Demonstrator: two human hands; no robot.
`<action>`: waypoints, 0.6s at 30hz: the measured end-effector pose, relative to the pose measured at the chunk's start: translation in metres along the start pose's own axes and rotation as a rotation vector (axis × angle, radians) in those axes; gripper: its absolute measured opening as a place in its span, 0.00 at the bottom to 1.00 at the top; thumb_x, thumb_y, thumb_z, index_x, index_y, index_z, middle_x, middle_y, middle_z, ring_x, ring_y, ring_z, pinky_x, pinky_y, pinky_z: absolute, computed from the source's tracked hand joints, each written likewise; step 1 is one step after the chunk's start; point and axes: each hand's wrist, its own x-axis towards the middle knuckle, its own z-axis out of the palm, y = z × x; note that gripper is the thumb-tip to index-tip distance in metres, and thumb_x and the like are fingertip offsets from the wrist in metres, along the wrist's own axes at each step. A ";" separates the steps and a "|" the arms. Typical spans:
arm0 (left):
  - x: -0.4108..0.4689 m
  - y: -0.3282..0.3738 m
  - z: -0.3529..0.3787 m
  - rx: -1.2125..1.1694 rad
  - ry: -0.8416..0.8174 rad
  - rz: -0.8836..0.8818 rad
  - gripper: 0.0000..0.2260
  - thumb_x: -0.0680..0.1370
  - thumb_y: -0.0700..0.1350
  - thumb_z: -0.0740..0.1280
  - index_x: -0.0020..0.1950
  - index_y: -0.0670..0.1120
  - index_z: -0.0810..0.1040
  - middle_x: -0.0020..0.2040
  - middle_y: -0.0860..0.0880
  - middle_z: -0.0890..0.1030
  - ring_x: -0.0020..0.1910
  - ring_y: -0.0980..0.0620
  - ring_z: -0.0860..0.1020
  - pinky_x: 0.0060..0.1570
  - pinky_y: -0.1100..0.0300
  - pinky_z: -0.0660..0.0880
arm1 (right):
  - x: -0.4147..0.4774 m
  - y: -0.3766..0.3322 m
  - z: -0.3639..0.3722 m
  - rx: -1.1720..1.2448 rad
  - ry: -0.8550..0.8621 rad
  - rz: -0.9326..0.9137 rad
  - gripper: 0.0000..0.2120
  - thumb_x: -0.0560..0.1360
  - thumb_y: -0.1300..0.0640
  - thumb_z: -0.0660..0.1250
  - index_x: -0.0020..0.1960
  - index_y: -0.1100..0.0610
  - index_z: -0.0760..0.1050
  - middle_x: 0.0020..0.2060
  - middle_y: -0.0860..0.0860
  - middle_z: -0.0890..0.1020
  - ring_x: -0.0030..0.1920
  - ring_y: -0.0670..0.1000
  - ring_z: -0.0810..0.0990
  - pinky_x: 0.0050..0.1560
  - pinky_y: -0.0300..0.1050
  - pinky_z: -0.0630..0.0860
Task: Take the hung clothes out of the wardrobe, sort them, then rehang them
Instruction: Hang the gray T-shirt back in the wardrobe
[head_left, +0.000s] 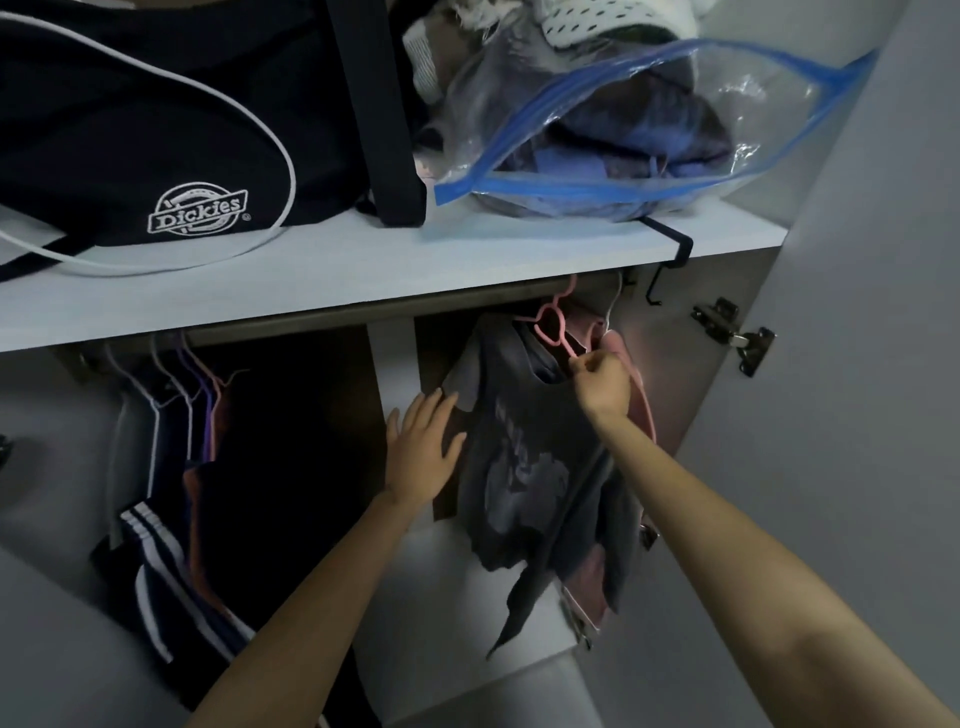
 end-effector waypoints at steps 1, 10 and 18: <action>0.003 0.000 0.001 0.003 -0.003 0.003 0.24 0.82 0.53 0.61 0.77 0.49 0.65 0.77 0.47 0.66 0.78 0.46 0.60 0.75 0.41 0.53 | 0.004 0.001 0.003 0.008 -0.005 0.021 0.08 0.78 0.59 0.64 0.47 0.60 0.81 0.42 0.52 0.83 0.43 0.51 0.80 0.46 0.41 0.71; 0.019 -0.011 0.013 -0.035 -0.044 -0.036 0.25 0.82 0.54 0.61 0.79 0.51 0.61 0.79 0.48 0.62 0.78 0.48 0.58 0.76 0.43 0.53 | 0.033 0.012 0.007 -0.048 0.059 0.035 0.10 0.78 0.64 0.59 0.40 0.57 0.75 0.38 0.55 0.78 0.41 0.55 0.77 0.44 0.44 0.72; 0.024 -0.018 0.026 -0.035 -0.080 -0.069 0.26 0.82 0.54 0.61 0.79 0.51 0.60 0.79 0.48 0.62 0.78 0.47 0.58 0.76 0.41 0.55 | 0.056 0.017 -0.007 -0.117 0.070 0.037 0.11 0.78 0.65 0.60 0.56 0.65 0.78 0.44 0.59 0.81 0.45 0.59 0.78 0.46 0.45 0.72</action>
